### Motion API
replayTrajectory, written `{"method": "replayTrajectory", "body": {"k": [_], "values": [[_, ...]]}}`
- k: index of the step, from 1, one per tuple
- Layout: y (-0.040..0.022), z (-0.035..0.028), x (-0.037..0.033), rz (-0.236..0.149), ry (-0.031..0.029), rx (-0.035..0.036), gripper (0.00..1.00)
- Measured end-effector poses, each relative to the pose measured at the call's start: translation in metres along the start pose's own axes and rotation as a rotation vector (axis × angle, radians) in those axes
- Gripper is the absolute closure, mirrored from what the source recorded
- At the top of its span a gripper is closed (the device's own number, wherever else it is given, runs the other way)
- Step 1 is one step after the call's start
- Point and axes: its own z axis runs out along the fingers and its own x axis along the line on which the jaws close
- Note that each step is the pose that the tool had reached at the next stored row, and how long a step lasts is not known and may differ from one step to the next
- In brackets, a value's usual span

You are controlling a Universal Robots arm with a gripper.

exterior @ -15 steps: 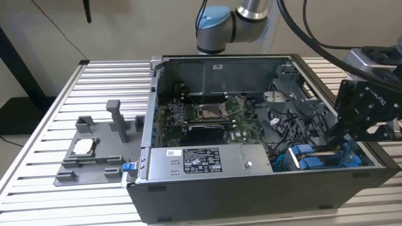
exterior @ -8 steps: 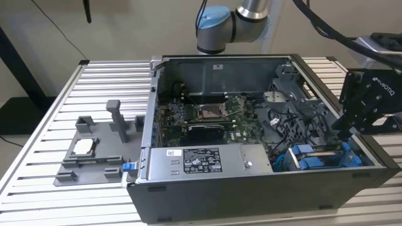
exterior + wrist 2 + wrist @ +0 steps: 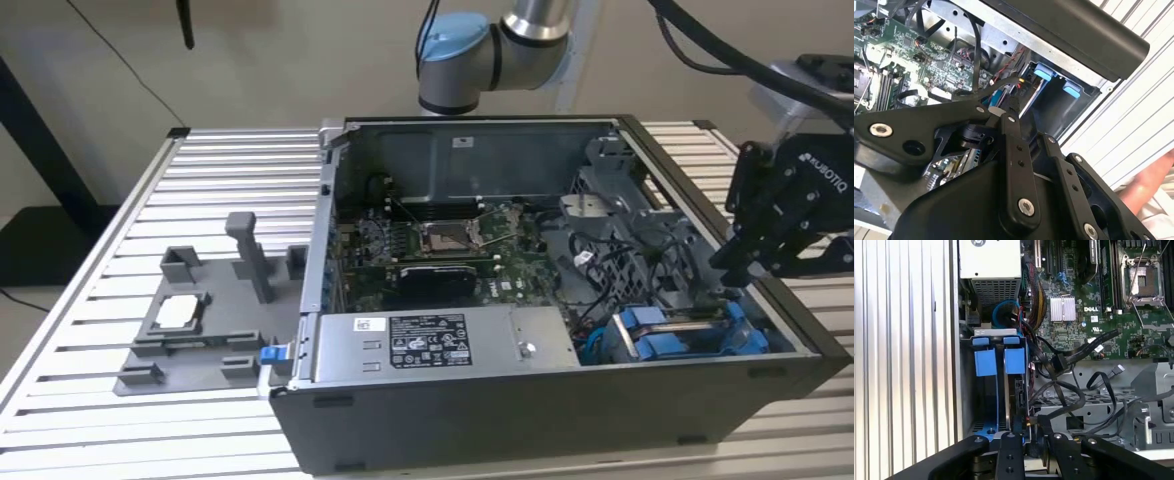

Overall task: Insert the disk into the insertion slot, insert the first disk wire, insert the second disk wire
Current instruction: 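Insert the first disk wire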

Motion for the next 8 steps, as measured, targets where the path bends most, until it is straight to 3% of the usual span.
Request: {"method": "replayTrajectory", "body": {"k": [3,8], "values": [[0.0002,-0.0004,-0.0008,0.000,0.0007,0.0001,0.73],[0.0025,0.0007,-0.0090,0.003,-0.0001,0.0006,0.73]]}}
